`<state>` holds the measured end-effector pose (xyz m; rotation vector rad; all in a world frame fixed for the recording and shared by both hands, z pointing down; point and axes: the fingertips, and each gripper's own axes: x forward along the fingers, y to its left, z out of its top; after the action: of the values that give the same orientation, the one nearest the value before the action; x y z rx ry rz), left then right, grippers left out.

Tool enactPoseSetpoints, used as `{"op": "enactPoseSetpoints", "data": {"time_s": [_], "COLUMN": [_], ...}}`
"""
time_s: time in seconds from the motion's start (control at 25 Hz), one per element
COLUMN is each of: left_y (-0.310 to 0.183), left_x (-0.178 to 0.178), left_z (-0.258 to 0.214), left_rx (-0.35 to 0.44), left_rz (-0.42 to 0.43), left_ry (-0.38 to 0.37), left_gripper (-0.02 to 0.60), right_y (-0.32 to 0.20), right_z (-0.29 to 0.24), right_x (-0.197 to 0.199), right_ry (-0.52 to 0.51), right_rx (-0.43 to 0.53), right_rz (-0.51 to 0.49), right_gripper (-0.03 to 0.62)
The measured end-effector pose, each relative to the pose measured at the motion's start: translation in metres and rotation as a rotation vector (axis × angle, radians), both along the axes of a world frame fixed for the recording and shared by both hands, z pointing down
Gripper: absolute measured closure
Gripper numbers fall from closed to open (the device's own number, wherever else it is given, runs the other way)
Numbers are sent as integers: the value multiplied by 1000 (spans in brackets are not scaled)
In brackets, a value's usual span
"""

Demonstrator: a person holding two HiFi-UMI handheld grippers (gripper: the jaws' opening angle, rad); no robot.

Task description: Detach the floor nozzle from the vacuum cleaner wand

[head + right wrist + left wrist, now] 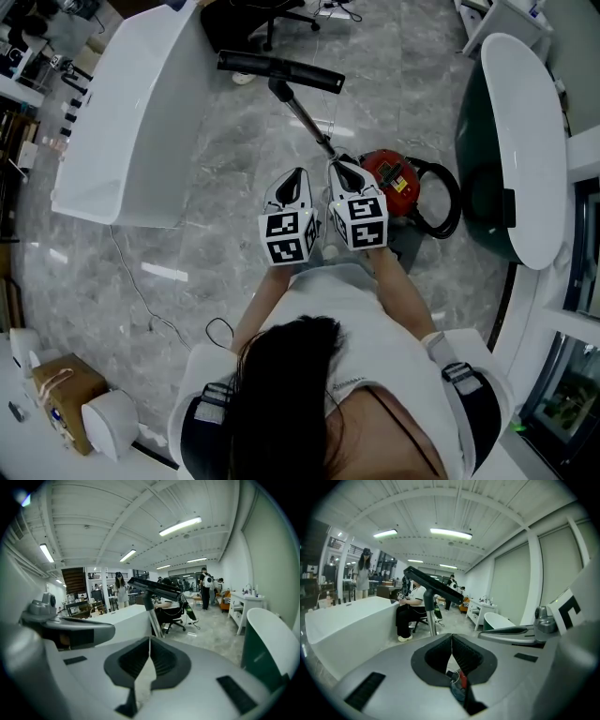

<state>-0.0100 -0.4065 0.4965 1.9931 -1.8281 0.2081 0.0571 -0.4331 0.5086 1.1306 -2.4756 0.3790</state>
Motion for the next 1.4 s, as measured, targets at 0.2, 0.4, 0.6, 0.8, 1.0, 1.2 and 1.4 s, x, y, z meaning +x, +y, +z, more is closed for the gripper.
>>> {"op": "enactPoseSetpoints", "data": {"time_s": [0.2, 0.4, 0.6, 0.8, 1.0, 1.2, 1.4], "left_y": [-6, -19, -36, -48, -63, -75, -89], "left_x": [-10, -16, -26, -32, -40, -46, -52], "left_z": [2, 2, 2, 8, 9, 12, 15], "left_rx": [4, 10, 11, -2, -2, -9, -14], "left_rz": [-17, -14, -20, -14, -15, -7, 4], "left_ry": [11, 22, 30, 41, 48, 49, 50], "left_gripper": [577, 577, 577, 577, 575, 575, 575], "right_y": [-8, -19, -37, -49, -67, -80, -91], "right_z": [-3, -4, -9, -14, -23, -32, -37], "right_x": [-6, -8, -14, -21, -26, -30, -40], "right_ry": [10, 21, 27, 34, 38, 54, 66], "right_rx": [28, 31, 46, 63, 87, 118, 136], "right_rz": [5, 7, 20, 12, 15, 19, -7], "right_gripper": [577, 577, 577, 577, 576, 574, 487]}}
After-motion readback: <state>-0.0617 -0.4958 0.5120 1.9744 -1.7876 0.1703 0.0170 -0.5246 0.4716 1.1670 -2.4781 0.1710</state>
